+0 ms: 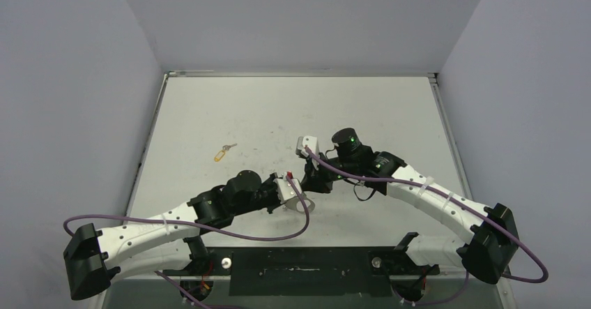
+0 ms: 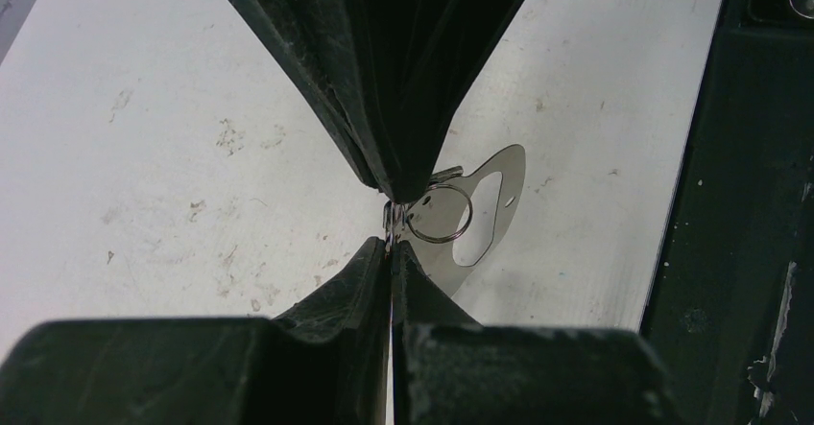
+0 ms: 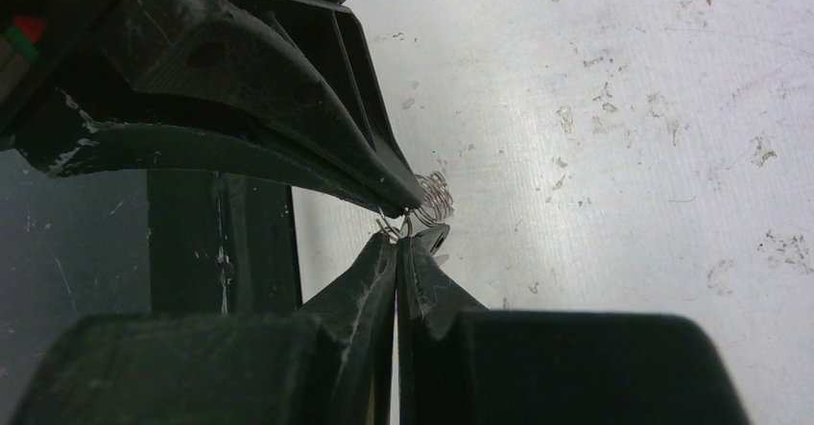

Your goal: Put the keys on the keyring

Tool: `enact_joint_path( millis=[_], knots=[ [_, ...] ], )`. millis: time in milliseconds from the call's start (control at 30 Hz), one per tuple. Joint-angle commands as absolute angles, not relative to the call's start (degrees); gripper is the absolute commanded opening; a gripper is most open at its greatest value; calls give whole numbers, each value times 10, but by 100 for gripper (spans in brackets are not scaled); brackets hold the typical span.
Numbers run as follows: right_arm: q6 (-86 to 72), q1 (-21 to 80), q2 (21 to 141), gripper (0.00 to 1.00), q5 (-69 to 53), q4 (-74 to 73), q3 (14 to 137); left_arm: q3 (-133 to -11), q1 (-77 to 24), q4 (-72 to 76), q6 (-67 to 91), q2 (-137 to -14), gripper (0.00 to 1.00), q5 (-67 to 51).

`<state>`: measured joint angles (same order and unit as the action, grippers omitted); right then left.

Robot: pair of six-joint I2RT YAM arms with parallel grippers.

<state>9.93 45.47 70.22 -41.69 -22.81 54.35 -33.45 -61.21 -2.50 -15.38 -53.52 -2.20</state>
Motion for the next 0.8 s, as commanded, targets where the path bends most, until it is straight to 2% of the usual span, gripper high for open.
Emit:
enact_joint_path(
  millis=[0, 767],
  knots=[
    [110, 460, 695, 0, -443, -209, 555, -343, -616, 25, -146, -532, 0, -28],
    [106, 467, 700, 0, -453, -201, 561, -346, -616, 35, -143, -544, 0, -46]
  ],
)
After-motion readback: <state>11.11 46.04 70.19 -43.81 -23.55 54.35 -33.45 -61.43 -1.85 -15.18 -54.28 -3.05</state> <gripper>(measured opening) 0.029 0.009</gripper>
